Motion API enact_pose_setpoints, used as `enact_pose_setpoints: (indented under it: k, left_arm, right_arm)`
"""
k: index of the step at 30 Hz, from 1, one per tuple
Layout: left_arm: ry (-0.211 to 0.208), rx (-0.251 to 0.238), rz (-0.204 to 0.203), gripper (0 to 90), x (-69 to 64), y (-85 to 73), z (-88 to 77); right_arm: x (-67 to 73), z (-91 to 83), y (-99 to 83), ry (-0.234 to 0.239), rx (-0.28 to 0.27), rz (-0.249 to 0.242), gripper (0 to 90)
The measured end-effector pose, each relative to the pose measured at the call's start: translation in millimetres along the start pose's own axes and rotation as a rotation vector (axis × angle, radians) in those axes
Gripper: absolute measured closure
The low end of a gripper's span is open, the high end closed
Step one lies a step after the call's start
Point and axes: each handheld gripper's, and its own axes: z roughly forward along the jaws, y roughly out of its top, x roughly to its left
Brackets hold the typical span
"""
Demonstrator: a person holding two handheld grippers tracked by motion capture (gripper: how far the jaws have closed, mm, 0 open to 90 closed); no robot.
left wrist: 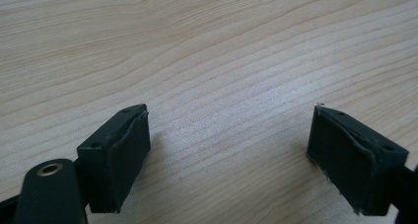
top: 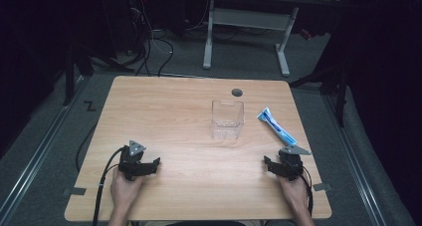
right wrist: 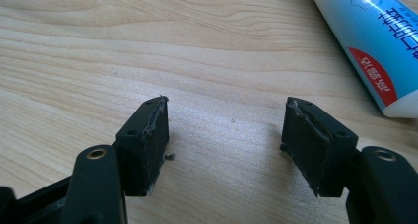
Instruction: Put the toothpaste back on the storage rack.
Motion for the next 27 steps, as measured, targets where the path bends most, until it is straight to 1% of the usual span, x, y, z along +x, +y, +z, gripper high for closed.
enact_pose_setpoints:
  k: [9, 16, 17, 18, 21, 22, 23, 25, 27]
  left_arm:
    - [0.000, 0.000, 0.000, 16.9, 0.0, 0.0, -0.1]
    - [0.001, 0.001, 0.000, 17.0, 0.0, 0.0, -0.1]
    - [0.002, 0.001, -0.001, 17.0, -0.1, 0.0, -0.1]
    - [0.003, 0.000, -0.002, 17.0, -0.3, 0.0, -0.1]
    - [0.006, 0.000, -0.003, 17.0, -0.5, -0.2, -0.3]
    - [0.006, 0.000, -0.005, 17.0, -0.6, -0.3, -0.3]
    - [0.006, 0.000, -0.005, 17.0, -0.6, -0.3, -0.3]
    - [0.006, 0.000, -0.006, 17.0, -0.6, -0.3, -0.3]
    - [0.006, 0.000, -0.005, 17.0, -0.6, -0.3, -0.4]
  right_arm:
    - [0.5, -0.3, -0.3, -0.003, 0.001, 0.003, 33.7]
    - [0.0, -2.2, 0.1, 0.001, 0.015, 0.013, 35.1]
    - [0.6, -3.2, -0.6, -0.016, 0.017, 0.017, 35.1]
    - [1.0, -3.5, -1.2, -0.021, 0.014, 0.020, 35.1]
    - [1.2, -4.5, -3.1, -0.020, 0.004, 0.031, 34.8]
    - [-0.4, -6.6, -5.3, 0.006, -0.018, 0.042, 32.2]
    - [-0.4, -6.6, -5.3, 0.006, -0.018, 0.042, 32.2]
    - [-0.3, -11.2, -6.1, 0.032, -0.027, 0.046, 29.7]
    - [0.1, -13.9, -6.7, 0.042, -0.033, 0.044, 28.3]
